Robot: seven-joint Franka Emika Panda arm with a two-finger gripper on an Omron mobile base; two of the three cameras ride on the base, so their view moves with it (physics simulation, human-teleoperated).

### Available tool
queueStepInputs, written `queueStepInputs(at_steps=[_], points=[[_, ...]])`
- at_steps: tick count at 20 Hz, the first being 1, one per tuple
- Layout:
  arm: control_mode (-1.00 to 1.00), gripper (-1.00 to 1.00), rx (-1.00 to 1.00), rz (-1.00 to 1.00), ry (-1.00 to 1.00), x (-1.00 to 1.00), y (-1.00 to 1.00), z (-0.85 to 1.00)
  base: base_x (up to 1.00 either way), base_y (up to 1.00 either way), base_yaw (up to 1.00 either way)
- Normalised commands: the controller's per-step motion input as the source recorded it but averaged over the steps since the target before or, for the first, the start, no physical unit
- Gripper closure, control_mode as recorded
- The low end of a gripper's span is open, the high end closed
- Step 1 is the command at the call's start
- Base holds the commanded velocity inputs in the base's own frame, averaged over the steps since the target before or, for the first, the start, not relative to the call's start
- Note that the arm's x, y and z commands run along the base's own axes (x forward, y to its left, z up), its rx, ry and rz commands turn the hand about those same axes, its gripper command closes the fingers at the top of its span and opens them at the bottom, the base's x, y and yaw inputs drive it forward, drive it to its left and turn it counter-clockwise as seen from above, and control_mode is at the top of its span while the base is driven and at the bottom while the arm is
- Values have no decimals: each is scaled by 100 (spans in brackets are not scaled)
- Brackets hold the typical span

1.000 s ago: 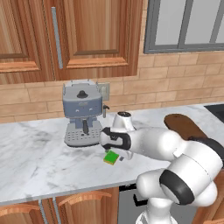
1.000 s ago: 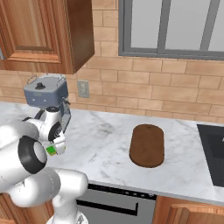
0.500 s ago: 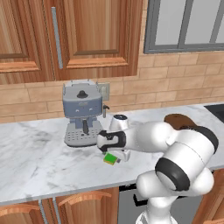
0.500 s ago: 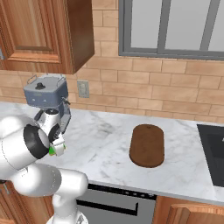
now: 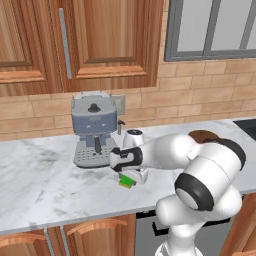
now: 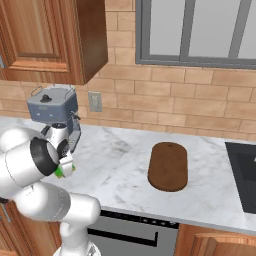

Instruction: Pick up the sponge from the counter and clean the cutting board by briefly scrubbing or pressing down on the cutting board. Once finished, release the sponge.

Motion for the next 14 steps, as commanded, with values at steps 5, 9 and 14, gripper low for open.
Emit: queueStepInputs(at_steps=[5, 9, 14], points=[[-100, 100, 0, -3, -4, -31, -7, 0, 0, 0, 0], [-100, 100, 0, -16, -8, -50, -42, 28, 0, 0, 0], [-100, 100, 0, -18, 0, -10, -64, 60, 0, 0, 0]])
